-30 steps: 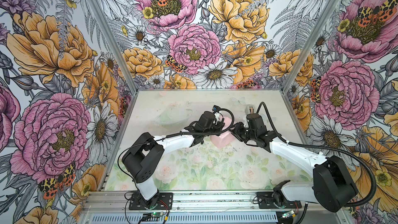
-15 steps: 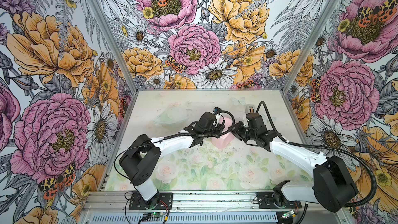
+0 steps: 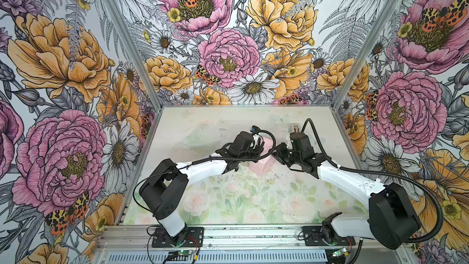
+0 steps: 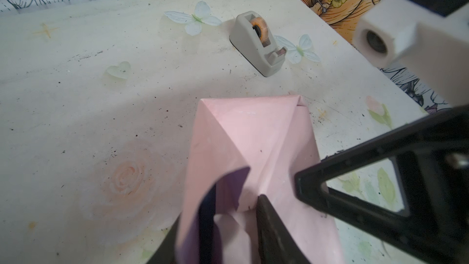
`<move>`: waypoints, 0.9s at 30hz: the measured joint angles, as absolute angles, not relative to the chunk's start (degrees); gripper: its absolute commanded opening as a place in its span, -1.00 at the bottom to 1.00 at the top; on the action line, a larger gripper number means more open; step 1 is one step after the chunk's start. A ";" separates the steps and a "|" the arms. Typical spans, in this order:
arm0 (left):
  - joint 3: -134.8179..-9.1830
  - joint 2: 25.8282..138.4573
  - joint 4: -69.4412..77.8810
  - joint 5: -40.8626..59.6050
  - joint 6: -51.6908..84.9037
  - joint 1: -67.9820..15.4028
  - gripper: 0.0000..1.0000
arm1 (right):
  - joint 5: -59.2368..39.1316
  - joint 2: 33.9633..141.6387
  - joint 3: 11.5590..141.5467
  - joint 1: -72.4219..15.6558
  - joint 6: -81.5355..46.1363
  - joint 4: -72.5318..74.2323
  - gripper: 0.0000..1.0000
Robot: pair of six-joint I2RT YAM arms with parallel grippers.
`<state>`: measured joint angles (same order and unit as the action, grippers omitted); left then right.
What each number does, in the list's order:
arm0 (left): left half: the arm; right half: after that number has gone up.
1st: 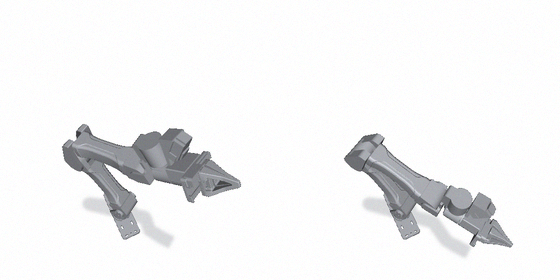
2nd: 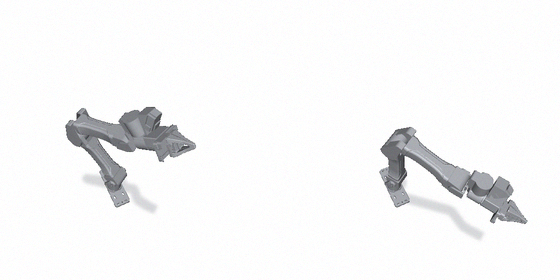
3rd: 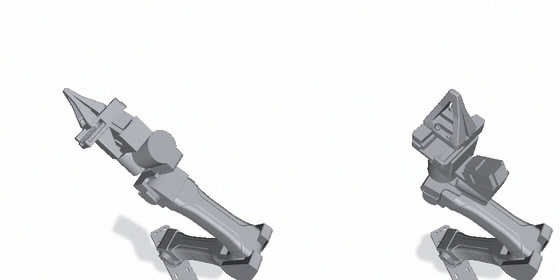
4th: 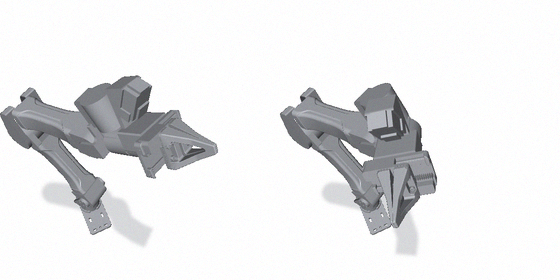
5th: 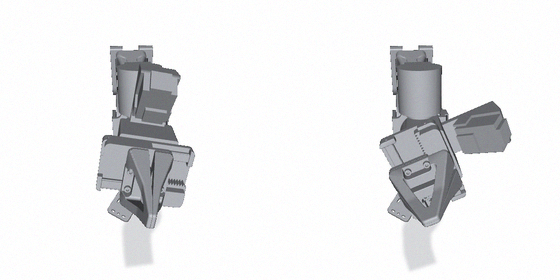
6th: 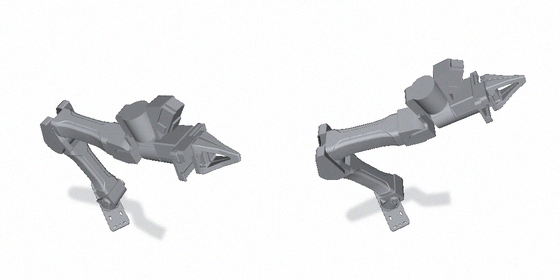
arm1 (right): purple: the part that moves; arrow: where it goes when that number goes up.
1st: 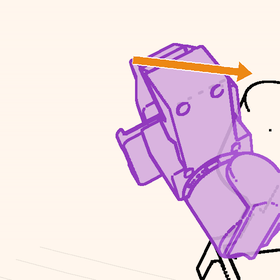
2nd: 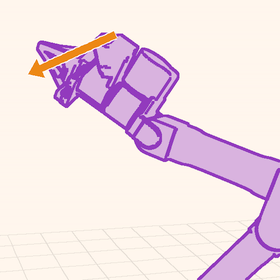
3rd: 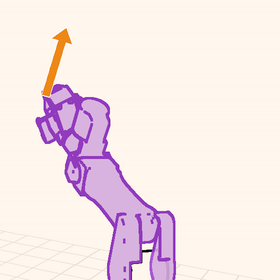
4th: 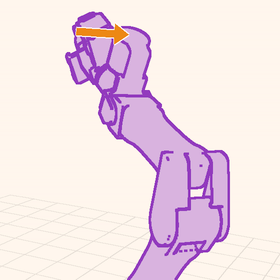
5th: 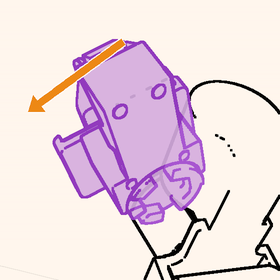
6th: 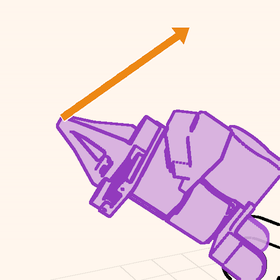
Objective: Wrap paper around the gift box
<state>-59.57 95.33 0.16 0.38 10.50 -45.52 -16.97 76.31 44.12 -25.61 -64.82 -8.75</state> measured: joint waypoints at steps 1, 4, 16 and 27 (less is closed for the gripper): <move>-59.57 95.33 0.16 0.34 10.50 -45.52 -0.31 | -16.97 76.31 44.12 -25.61 -64.82 -8.75 -0.49; -59.57 95.33 0.21 0.32 10.72 -45.06 -0.29 | -16.97 76.31 44.12 -25.71 -64.75 -8.69 -0.49; -59.72 95.35 2.81 0.34 13.21 -42.70 -0.25 | -16.93 76.31 44.12 -25.93 -64.60 -8.56 -0.50; -60.84 98.41 4.54 1.10 13.67 -42.63 -0.44 | -16.93 76.34 44.12 -25.96 -64.40 -8.54 -0.44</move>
